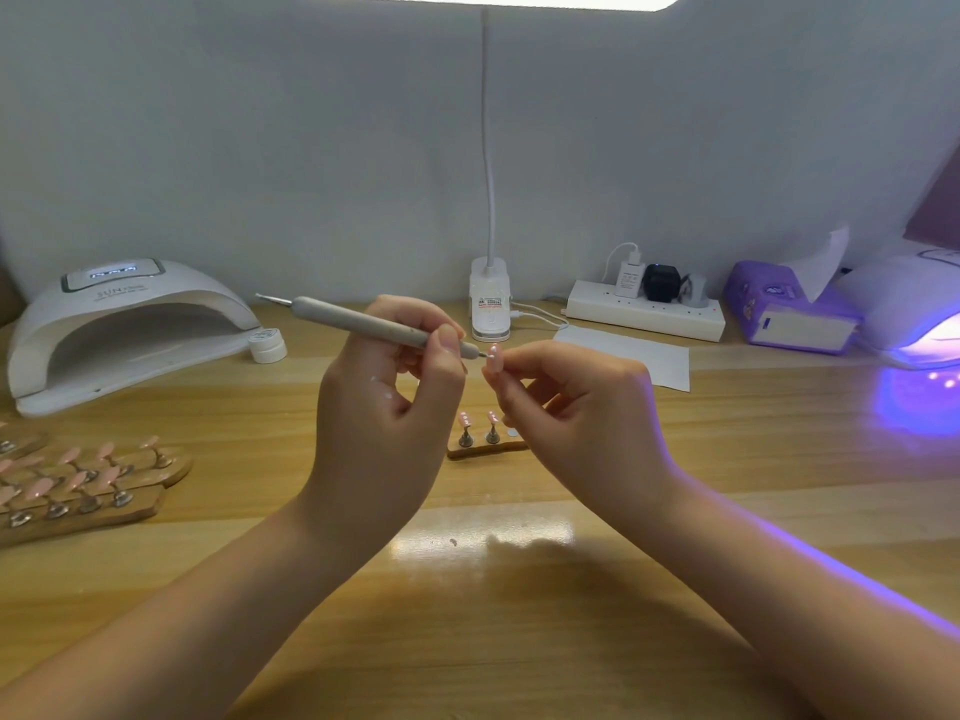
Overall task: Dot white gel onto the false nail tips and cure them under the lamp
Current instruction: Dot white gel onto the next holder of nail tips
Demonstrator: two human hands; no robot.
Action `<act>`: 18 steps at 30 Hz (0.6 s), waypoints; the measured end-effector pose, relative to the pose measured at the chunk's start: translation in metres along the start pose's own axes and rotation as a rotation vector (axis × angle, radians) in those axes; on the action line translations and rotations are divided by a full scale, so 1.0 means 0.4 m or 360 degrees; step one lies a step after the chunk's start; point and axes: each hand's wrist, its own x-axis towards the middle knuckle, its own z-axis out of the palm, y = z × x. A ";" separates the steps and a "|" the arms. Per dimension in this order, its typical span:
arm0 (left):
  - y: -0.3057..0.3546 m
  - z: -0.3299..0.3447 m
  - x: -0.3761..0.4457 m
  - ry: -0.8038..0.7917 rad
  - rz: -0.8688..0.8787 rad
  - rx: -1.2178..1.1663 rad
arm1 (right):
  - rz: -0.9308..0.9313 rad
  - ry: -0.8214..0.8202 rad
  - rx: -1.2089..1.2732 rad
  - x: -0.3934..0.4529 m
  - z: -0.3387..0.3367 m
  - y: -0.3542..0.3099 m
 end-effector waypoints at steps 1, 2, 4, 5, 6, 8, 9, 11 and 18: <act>0.000 -0.001 0.000 0.0002 -0.0005 -0.0004 | 0.0001 -0.0004 -0.0002 0.000 0.000 0.000; -0.001 -0.001 0.001 0.0003 -0.0009 -0.0006 | 0.0001 -0.0008 -0.0006 0.000 0.000 0.000; -0.001 -0.001 0.001 -0.0001 -0.0014 -0.0006 | -0.0002 -0.0012 -0.0011 0.001 0.000 0.001; -0.001 0.000 0.000 -0.0005 -0.0018 -0.0010 | -0.0002 -0.0013 -0.0010 0.001 0.000 0.001; -0.001 0.001 -0.001 -0.0008 -0.0020 -0.0015 | 0.0000 -0.0013 -0.0008 0.001 0.000 0.001; 0.001 0.001 -0.001 -0.0008 -0.0014 -0.0021 | 0.0006 -0.0007 -0.0007 0.000 0.000 0.000; 0.003 0.000 -0.001 -0.0005 -0.0004 -0.0028 | 0.0008 -0.0003 -0.0009 -0.001 0.000 -0.001; 0.006 -0.001 0.000 0.0012 0.0021 -0.0054 | 0.0013 -0.0001 -0.0014 -0.001 -0.001 -0.001; 0.021 -0.007 0.010 0.0098 0.0084 -0.0098 | 0.0025 0.0009 -0.0020 0.000 -0.001 0.002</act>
